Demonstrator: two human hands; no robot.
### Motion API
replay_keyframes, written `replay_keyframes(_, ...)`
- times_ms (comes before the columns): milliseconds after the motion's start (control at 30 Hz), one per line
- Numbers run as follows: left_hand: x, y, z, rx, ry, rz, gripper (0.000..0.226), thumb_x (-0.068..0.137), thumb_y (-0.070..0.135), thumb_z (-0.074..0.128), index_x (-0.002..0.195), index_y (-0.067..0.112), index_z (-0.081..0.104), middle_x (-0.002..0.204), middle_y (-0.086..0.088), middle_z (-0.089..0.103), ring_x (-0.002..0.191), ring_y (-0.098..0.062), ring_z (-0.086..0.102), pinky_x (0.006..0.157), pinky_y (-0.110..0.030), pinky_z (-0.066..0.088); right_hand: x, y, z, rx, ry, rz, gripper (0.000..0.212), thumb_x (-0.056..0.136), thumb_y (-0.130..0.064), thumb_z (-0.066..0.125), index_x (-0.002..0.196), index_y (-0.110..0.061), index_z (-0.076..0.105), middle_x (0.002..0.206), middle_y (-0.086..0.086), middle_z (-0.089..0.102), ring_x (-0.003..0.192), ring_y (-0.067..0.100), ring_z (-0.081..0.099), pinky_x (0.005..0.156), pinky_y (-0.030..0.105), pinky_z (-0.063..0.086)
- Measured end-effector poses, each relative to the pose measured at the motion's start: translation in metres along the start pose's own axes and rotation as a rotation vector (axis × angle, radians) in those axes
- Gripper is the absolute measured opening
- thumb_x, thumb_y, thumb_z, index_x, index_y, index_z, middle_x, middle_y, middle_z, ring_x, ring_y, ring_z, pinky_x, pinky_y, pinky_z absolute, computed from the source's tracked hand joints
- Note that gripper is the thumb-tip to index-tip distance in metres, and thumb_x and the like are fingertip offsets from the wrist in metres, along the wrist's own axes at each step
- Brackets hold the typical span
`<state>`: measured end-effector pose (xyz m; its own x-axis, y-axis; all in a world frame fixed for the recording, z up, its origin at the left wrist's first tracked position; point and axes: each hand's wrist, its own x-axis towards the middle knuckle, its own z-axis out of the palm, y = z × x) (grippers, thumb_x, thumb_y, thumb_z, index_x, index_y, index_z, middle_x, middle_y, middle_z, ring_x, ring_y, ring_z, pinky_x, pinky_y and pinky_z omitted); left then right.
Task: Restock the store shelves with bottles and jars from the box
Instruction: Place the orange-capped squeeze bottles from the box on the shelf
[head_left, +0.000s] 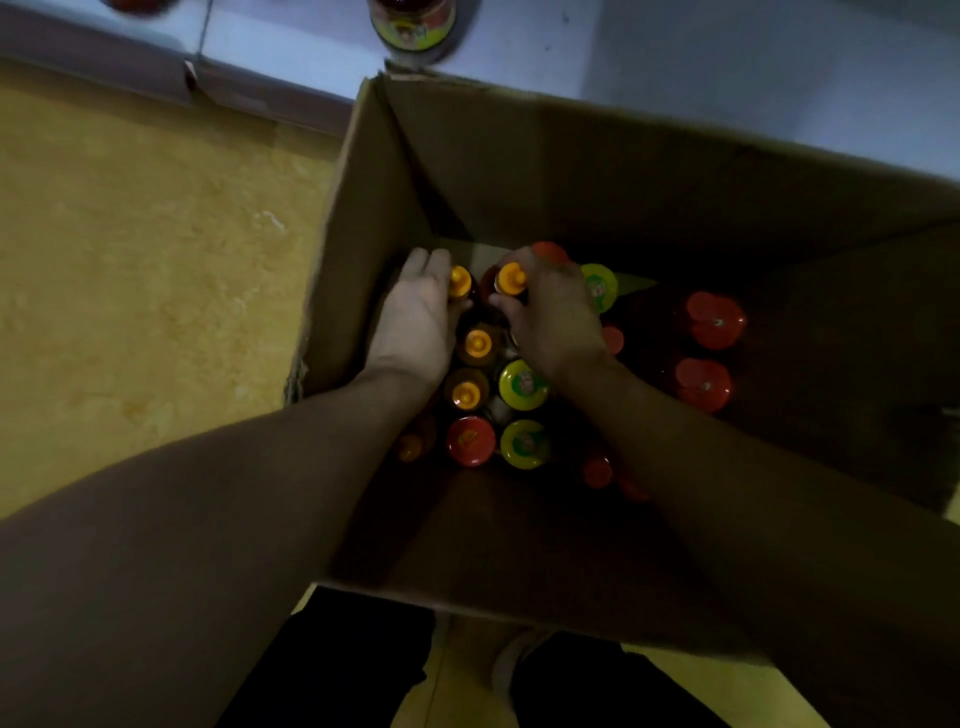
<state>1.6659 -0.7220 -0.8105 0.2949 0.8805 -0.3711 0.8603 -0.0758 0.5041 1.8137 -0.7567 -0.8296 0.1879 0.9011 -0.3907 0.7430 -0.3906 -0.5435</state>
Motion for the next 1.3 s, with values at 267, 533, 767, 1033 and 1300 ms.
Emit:
replay_keyframes(267, -0.044, 0.078, -0.110, -0.011, -0.045, 0.083, 0.033, 0.103, 0.030, 0.059, 0.128, 0.012, 0.047, 0.120, -0.013, 0.065, 0.112, -0.032, 0.063, 0.091, -0.047, 0.054, -0.071, -0.057, -0.133, 0.123, 0.080, 0.039, 0.040, 0.101, -0.026, 0.067, 0.137, -0.021, 0.052, 0.115, 0.005, 0.059, 0.110, 0.024, 0.056, 0.085, 0.030, 0.042)
replay_keyframes(533, -0.101, 0.190, -0.255, -0.122, -0.049, 0.154, 0.031, 0.099, 0.032, 0.068, 0.119, 0.012, 0.055, 0.115, -0.011, 0.067, 0.108, -0.028, 0.062, 0.083, -0.033, 0.047, -0.159, -0.140, -0.301, 0.193, 0.209, 0.089, 0.042, 0.100, -0.029, 0.068, 0.135, -0.018, 0.046, 0.115, 0.006, 0.066, 0.103, 0.020, 0.063, 0.082, 0.033, 0.051)
replay_keyframes(767, -0.167, 0.305, -0.378, -0.169, -0.046, 0.252, 0.036, 0.097, 0.036, 0.070, 0.124, 0.015, 0.059, 0.112, 0.000, 0.068, 0.098, -0.015, 0.064, 0.072, -0.013, 0.044, -0.241, -0.200, -0.442, 0.198, 0.310, 0.108, 0.036, 0.098, -0.038, 0.069, 0.127, -0.022, 0.053, 0.113, 0.006, 0.067, 0.101, 0.026, 0.066, 0.086, 0.048, 0.058)
replay_keyframes(1033, -0.217, 0.411, -0.489, -0.146, 0.043, 0.461, 0.037, 0.092, 0.052, 0.070, 0.114, 0.024, 0.059, 0.106, 0.002, 0.073, 0.099, -0.021, 0.069, 0.081, -0.045, 0.058, -0.301, -0.265, -0.582, 0.135, 0.419, -0.092, 0.035, 0.096, -0.044, 0.069, 0.123, -0.026, 0.057, 0.104, 0.002, 0.063, 0.098, 0.023, 0.060, 0.084, 0.044, 0.053)
replay_keyframes(1300, -0.270, 0.493, -0.593, -0.124, 0.173, 0.599, 0.031, 0.094, 0.049, 0.070, 0.106, 0.022, 0.059, 0.100, 0.008, 0.071, 0.089, -0.013, 0.068, 0.076, -0.043, 0.056, -0.348, -0.325, -0.700, 0.126, 0.519, -0.291, 0.035, 0.095, -0.042, 0.071, 0.125, -0.026, 0.062, 0.103, -0.001, 0.065, 0.101, 0.021, 0.059, 0.087, 0.044, 0.053)
